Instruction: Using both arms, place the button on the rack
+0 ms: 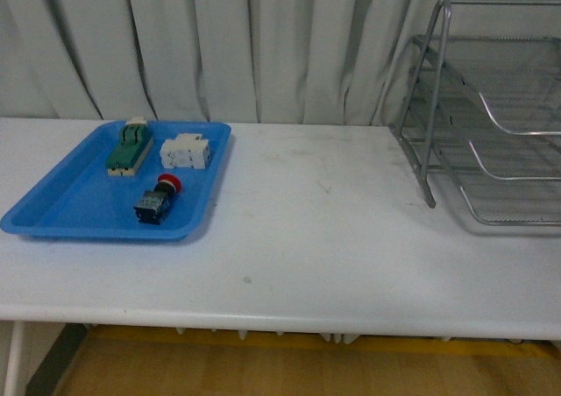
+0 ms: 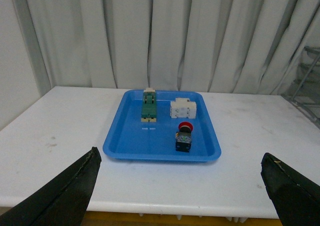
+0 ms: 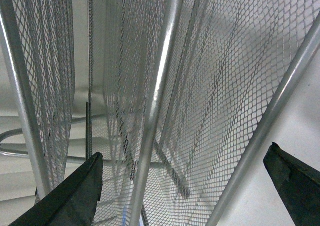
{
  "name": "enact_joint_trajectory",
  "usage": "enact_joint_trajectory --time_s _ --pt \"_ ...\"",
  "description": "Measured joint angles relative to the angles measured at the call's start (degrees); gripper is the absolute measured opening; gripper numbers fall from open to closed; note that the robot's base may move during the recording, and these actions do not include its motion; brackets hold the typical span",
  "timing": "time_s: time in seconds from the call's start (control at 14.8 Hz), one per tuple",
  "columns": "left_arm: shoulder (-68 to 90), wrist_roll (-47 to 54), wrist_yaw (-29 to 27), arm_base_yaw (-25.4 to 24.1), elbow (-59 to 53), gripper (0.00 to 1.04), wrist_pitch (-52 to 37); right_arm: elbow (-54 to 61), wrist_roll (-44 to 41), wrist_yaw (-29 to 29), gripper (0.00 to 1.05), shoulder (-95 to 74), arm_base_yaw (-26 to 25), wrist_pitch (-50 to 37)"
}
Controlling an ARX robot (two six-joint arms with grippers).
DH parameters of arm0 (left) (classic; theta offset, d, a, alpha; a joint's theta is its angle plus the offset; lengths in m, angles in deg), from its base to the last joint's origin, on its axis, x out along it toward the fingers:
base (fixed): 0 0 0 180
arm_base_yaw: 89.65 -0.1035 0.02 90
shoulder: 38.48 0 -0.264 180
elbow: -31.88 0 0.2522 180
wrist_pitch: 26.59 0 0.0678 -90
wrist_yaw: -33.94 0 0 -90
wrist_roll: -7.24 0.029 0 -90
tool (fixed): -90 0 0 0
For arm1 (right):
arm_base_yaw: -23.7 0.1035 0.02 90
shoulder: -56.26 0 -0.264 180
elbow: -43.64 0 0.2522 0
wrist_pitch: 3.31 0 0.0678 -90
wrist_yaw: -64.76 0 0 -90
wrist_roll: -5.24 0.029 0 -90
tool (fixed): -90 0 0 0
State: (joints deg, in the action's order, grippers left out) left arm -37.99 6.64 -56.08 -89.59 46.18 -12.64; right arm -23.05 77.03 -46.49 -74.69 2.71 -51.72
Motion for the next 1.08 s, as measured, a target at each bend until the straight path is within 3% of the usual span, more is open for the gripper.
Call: enact_joint_trajectory --time_s 0.47,0.54,0.94,1.08 --pt "0.0 0.0 0.0 0.0 0.0 0.98 0.0 -7.9 -2.7 1.4 0.98 -1.8 2.3 6.4" --pt "0.0 0.0 0.0 0.0 0.0 0.98 0.0 -8.9 -3.0 1.8 0.92 -2.1 2.7 7.2" --pt "0.0 0.0 0.0 0.0 0.0 0.98 0.0 -12.1 -4.3 2.4 0.23 -3.4 3.4 5.6" --pt "0.0 0.0 0.0 0.0 0.0 0.98 0.0 -11.2 -0.1 2.3 0.06 -4.5 3.3 3.3"
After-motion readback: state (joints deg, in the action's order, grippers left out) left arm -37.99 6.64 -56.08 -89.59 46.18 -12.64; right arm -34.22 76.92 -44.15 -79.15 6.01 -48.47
